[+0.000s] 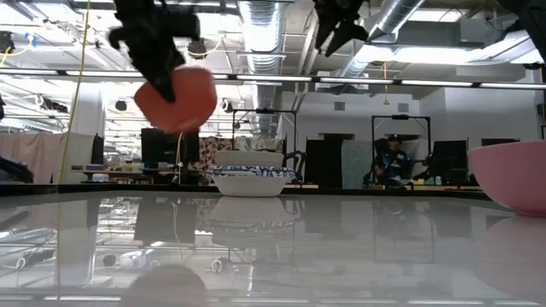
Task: Nest bowls inside each other
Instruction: Stack the orange bowl on the top of the white bowl
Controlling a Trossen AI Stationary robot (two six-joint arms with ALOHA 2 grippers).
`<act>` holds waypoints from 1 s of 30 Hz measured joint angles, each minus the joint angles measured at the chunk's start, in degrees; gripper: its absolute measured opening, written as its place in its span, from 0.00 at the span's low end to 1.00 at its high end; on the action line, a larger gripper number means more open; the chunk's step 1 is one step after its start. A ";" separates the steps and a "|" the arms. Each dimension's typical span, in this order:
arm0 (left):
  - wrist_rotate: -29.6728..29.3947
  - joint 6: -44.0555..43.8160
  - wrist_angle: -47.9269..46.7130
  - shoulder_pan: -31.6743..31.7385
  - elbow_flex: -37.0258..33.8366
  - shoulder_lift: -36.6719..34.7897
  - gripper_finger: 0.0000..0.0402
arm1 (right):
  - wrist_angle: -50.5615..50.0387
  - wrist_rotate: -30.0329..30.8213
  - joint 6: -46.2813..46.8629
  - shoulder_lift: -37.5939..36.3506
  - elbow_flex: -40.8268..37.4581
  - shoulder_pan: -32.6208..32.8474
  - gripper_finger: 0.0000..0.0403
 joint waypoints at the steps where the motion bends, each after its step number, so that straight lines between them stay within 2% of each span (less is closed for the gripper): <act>1: 0.00 1.37 -0.06 -1.54 0.27 -0.40 0.00 | 0.93 -0.10 0.30 0.02 0.00 0.39 0.50; 6: -3.55 9.18 -1.05 -8.68 1.46 0.14 0.00 | 3.70 -2.83 -2.20 0.02 0.00 3.79 0.50; 9: -8.77 12.47 -1.27 -11.90 1.51 2.15 0.00 | 4.50 -2.74 -1.26 0.54 0.05 6.57 0.50; 17: -18.17 15.43 -1.70 -15.10 1.53 10.57 0.00 | 5.50 -1.15 0.98 7.40 0.04 14.63 0.50; 22: -24.02 20.05 -1.81 -17.99 1.53 13.38 0.00 | 5.69 -1.18 0.96 11.66 0.02 18.24 0.50; 30: -24.68 22.75 -1.49 -19.85 1.55 13.70 0.00 | 9.88 -0.75 3.45 15.23 -0.02 21.21 0.50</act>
